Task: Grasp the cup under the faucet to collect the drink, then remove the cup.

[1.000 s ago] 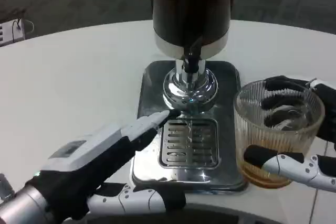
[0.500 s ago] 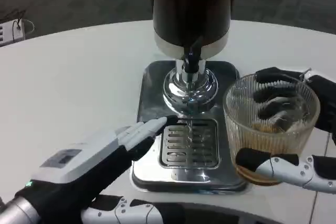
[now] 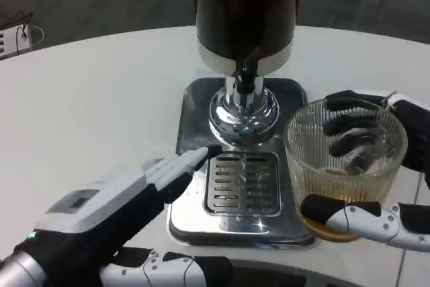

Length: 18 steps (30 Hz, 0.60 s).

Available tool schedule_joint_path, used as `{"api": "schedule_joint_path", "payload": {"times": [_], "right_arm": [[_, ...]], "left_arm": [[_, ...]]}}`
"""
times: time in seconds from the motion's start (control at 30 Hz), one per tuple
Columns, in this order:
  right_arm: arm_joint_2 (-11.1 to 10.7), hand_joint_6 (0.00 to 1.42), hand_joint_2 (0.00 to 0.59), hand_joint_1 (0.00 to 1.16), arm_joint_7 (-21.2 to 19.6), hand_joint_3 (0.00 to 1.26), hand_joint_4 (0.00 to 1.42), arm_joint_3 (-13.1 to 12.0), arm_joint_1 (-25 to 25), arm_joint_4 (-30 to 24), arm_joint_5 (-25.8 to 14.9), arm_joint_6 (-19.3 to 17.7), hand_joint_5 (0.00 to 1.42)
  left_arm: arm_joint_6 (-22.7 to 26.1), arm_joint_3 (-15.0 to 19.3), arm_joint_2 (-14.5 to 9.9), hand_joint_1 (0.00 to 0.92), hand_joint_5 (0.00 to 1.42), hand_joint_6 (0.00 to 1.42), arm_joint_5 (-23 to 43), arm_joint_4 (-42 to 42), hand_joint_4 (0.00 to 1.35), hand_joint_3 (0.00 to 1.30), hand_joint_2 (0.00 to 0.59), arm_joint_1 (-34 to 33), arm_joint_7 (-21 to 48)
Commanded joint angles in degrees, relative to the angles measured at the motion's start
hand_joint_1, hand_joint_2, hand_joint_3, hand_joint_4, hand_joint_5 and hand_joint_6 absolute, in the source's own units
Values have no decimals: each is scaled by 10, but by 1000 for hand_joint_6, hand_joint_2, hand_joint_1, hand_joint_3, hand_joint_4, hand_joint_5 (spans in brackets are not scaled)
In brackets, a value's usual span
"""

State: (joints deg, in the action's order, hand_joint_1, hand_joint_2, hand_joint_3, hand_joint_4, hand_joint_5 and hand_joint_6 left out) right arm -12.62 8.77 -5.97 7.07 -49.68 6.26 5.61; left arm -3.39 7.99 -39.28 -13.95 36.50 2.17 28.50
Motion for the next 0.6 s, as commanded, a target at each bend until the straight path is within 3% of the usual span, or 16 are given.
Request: {"api": "schedule_joint_path", "payload": {"times": [0.03,0.6], "right_arm": [[0,1416,200,945,0,994,1199,1,0,-16,-1,-23,1303],[-5,1416,203,941,6,997,1199,0,11,-27,3,-31,1303]], "left_arm": [[3,6,-4,0,0,0,-3,6,0,0,15,8,7],[-7,10,-12,0,0,0,-20,14,0,0,15,15,6]]}}
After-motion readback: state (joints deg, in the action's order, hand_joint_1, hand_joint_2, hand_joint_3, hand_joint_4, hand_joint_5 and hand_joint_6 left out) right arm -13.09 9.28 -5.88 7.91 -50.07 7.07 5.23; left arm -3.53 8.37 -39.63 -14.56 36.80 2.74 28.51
